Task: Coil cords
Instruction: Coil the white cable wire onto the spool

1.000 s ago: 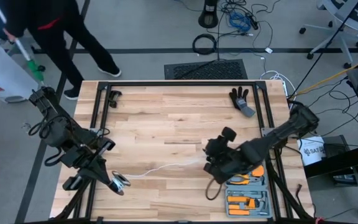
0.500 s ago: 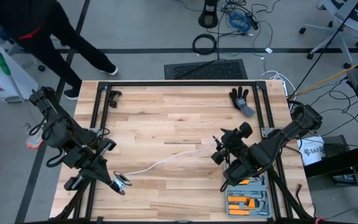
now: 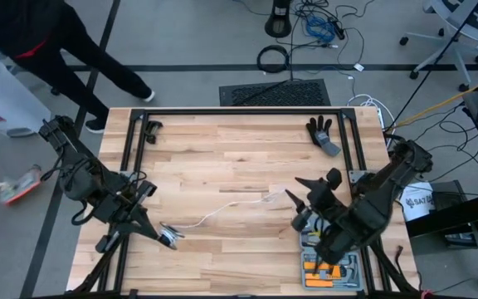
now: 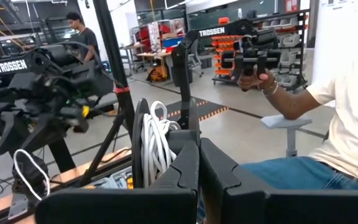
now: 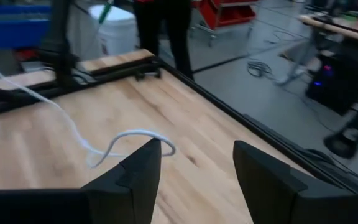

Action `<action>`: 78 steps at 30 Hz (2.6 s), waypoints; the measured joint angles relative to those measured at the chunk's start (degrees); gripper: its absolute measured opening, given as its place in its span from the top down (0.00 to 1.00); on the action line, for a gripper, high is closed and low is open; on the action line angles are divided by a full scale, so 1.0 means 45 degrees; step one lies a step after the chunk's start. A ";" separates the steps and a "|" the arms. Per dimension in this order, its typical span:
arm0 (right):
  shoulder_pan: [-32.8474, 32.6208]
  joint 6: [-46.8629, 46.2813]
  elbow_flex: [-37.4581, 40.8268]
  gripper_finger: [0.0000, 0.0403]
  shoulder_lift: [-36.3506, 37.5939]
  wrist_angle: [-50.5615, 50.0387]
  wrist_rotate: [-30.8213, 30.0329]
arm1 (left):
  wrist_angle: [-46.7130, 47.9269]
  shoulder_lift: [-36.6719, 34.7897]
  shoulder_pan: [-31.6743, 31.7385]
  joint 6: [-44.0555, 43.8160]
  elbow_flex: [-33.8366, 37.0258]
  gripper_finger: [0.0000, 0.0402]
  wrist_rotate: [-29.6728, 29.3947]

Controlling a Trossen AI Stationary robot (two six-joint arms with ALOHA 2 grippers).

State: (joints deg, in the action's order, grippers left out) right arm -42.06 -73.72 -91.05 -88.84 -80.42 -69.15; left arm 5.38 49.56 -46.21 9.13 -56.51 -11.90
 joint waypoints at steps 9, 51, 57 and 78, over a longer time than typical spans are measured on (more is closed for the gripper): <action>-0.1286 0.1166 -0.0914 0.54 0.0005 0.0565 -0.0186 | -0.0026 0.0000 -0.0002 0.0037 0.0001 1.00 -0.0077; 0.4304 1.9186 -0.0932 0.54 -0.7567 2.3704 1.1569 | -0.1517 0.0824 0.0001 0.0307 -0.0005 1.00 -0.0226; 0.4719 1.9206 -0.0932 0.54 -0.7577 2.4000 1.3016 | -0.1483 0.0991 -0.0002 0.0076 -0.0005 1.00 0.0464; 0.5952 1.8534 -0.0937 0.54 -0.7582 2.4559 1.5249 | -0.1831 0.1114 0.0034 0.0461 -0.0005 1.00 0.0549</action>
State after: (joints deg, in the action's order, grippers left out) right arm -15.28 9.68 -95.26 -122.96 30.09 -0.52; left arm -2.86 54.58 -46.05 11.21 -56.53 -9.43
